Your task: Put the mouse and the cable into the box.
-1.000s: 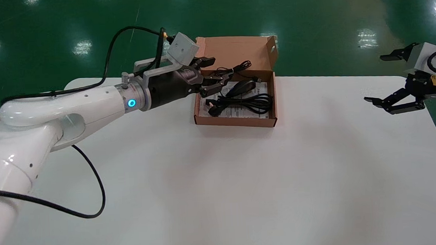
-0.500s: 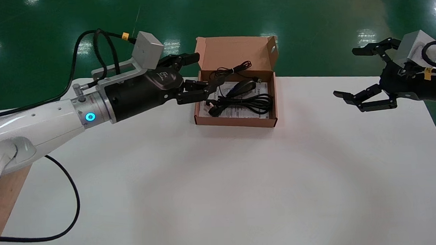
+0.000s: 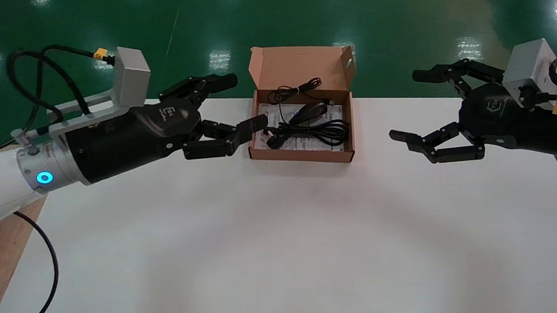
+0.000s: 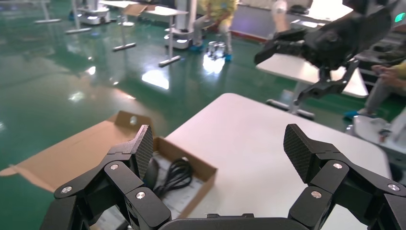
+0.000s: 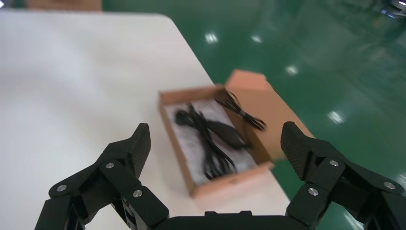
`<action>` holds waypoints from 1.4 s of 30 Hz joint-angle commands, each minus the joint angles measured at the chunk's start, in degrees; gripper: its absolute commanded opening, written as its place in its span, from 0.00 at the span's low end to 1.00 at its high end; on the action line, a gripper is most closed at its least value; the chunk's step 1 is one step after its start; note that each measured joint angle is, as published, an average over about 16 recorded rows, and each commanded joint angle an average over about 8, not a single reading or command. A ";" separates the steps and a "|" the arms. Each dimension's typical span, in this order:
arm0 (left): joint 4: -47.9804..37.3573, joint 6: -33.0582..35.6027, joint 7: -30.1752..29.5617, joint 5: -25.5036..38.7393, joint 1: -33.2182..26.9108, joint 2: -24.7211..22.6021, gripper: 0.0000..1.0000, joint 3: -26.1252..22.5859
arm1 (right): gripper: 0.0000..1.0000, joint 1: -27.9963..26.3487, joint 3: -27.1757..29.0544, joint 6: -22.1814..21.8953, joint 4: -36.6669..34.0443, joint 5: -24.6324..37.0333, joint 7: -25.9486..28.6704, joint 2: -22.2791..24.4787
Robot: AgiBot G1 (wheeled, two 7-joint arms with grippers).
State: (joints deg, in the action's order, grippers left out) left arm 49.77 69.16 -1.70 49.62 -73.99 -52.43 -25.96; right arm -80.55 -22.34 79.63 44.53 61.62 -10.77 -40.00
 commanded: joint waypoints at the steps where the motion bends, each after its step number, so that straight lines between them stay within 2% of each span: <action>1: 1.99 1.38 -0.76 -0.65 1.04 1.45 1.00 0.83 | 1.00 1.61 0.54 0.51 2.46 -1.68 1.83 0.42; 19: 19.83 13.76 -7.54 -6.46 10.34 14.50 1.00 8.28 | 1.00 16.06 5.35 5.13 24.57 -16.71 18.20 4.22; 25: 24.39 16.99 -9.17 -7.93 12.71 17.82 1.00 10.14 | 1.00 19.62 6.42 6.22 30.09 -20.42 21.97 5.05; 30: 25.62 17.91 -9.49 -8.40 13.39 18.72 1.00 10.67 | 1.00 20.52 6.66 6.43 31.49 -21.41 22.56 5.22; 42: 24.41 17.00 -9.19 -8.07 12.77 17.87 1.00 10.21 | 1.00 19.61 6.50 6.18 30.00 -20.48 21.91 5.11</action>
State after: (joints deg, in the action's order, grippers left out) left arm 74.22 86.20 -10.90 41.54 -61.19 -34.53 -15.73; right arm -60.90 -15.83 85.82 74.58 41.10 11.18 -34.88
